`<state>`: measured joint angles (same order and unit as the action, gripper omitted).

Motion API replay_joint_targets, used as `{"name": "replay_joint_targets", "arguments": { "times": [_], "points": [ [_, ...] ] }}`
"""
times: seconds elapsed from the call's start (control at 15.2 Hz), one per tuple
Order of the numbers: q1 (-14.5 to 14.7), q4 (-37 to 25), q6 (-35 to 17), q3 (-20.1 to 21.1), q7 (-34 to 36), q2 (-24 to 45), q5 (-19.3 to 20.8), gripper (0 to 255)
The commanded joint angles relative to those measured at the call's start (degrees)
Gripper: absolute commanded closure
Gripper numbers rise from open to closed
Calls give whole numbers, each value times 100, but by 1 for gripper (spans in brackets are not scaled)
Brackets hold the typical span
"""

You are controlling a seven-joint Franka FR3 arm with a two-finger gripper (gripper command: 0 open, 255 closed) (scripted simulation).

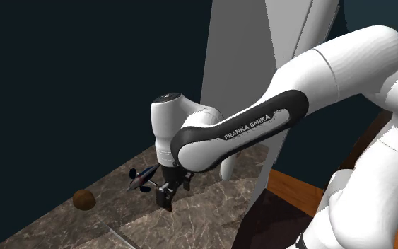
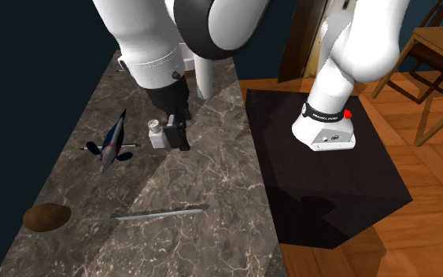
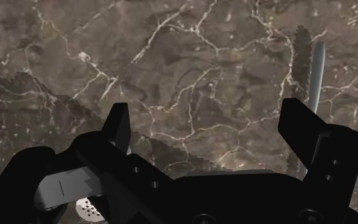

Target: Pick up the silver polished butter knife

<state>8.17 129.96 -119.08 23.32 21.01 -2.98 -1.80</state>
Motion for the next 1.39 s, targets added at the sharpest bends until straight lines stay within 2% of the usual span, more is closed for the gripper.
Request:
{"name": "replay_joint_targets", "arguments": {
  "times": [0.0,0.33,0.73,1.32],
  "points": [
    [97,-280,-140,131,311,454,156,0],
    [403,-1082,-339,245,946,1570,651,0],
    [953,-2289,-338,170,1545,2903,1197,0],
    [1075,-2290,-758,43,1666,3353,1400,0]
  ]
}}
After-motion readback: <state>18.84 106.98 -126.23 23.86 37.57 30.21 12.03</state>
